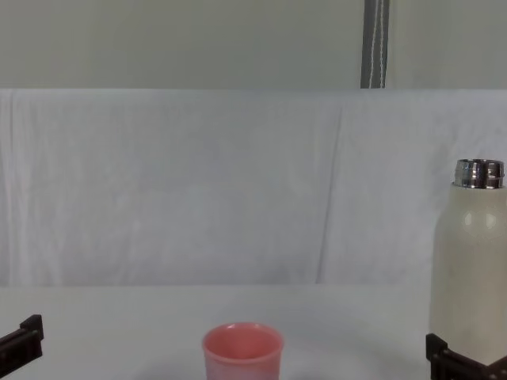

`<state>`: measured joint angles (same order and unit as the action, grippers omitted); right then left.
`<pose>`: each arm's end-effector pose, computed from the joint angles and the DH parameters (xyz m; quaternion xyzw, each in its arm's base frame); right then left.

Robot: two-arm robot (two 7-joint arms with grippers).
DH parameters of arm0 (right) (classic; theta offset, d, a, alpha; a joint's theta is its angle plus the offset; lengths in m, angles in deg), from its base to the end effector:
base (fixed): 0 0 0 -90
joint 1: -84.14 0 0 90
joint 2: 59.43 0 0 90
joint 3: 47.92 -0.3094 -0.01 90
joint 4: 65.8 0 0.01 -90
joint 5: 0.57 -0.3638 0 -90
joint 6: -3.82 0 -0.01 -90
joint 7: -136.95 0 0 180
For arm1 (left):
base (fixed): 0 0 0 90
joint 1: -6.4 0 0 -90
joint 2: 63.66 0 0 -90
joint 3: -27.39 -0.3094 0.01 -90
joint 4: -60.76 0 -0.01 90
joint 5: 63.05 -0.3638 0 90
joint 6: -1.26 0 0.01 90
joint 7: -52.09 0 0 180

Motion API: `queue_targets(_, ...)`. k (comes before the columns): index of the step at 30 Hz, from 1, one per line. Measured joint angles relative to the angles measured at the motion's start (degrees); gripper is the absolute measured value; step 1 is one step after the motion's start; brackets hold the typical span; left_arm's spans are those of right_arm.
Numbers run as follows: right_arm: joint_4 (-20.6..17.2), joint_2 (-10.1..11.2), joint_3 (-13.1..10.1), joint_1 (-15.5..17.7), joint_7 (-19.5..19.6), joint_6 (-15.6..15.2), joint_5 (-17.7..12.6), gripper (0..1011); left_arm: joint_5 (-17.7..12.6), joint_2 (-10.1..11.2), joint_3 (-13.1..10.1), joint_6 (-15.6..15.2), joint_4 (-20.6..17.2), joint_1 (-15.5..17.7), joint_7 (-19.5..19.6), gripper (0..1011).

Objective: Grasp the thermos with one hand and pour water into the cup lid.

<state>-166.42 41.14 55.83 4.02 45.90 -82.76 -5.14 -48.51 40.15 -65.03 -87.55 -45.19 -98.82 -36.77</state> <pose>0.3178 0.0427 -0.3213 -0.0043 -0.0317 -0.5982 0.8007 0.3027 0.0364 -0.3037 -0.0173 0.0065 0.6616 0.7497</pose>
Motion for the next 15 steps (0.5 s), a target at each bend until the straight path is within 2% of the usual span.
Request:
queue_targets(6, 0.7, -0.7, -1.0, 0.1, -0.6, -0.3, 0.0, 1001, 0.0, 0.0, 0.0, 0.0, 0.0, 0.0, 0.0, 1001)
queue_targets(15, 1.8, -1.8, -3.0, -1.0, -0.7, -0.5, 1.7, 1002, 0.0, 0.0, 0.0, 0.0, 0.0, 0.0, 0.0, 1001)
